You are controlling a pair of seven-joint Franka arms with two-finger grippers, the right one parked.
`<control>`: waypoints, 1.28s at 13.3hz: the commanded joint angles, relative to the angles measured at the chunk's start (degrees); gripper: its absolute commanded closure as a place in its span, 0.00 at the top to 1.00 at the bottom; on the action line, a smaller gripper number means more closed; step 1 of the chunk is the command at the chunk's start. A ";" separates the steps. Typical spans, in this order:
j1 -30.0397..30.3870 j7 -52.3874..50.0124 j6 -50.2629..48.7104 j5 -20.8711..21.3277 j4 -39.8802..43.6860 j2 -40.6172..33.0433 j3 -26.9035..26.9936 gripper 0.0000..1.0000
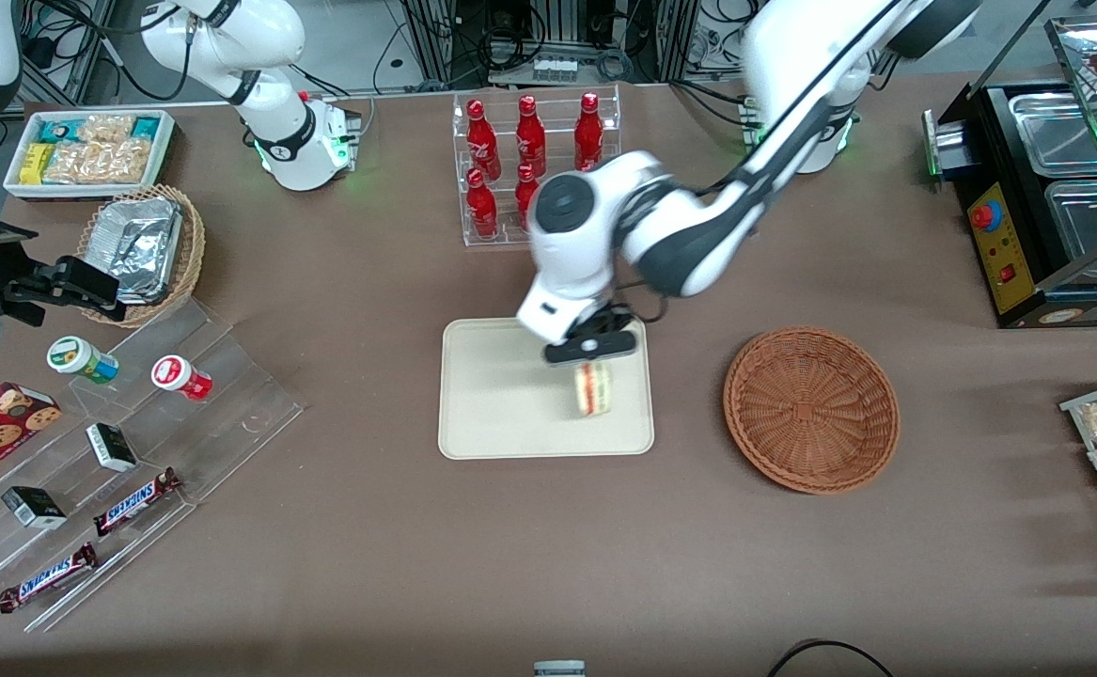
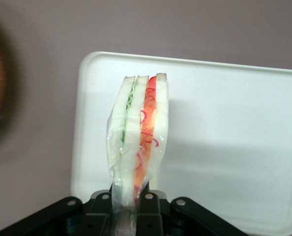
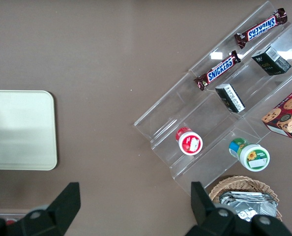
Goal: Place sandwich from basket to tray
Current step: 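Lower the sandwich onto the tray and open the left gripper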
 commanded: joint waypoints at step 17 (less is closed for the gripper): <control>0.79 -0.96 -1.92 -3.81 5.11 1.24 -0.19 0.99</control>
